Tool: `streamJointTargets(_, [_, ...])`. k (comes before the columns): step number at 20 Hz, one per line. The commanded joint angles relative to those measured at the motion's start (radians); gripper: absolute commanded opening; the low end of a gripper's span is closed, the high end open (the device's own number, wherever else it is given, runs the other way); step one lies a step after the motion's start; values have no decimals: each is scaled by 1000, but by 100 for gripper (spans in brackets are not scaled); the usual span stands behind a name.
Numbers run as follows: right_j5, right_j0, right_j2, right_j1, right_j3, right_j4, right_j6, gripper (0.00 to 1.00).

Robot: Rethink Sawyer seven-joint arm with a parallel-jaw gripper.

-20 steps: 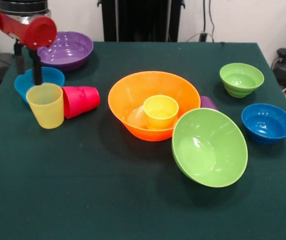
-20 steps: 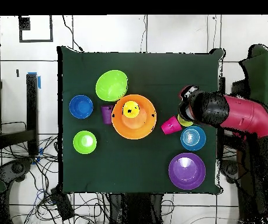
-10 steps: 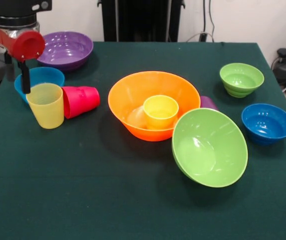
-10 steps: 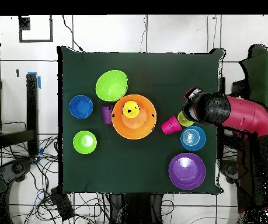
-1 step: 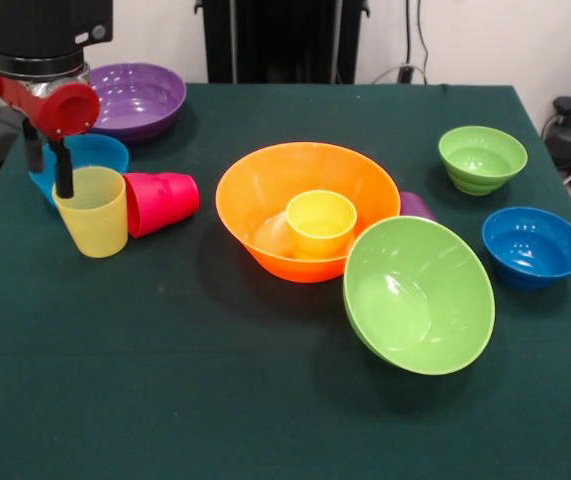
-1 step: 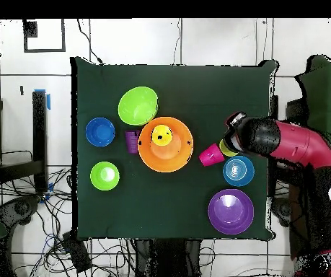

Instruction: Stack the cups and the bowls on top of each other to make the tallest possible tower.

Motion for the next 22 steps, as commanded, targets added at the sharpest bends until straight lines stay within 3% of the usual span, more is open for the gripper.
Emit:
streamJointTargets(1, [-13, 62, -1, 32, -33, 33, 81, 100])
streamJointTargets(12, [44, 52, 1, 35, -36, 50, -8, 100])
streamJointTargets(22, [52, -15, -5, -30, 84, 14, -101, 100])
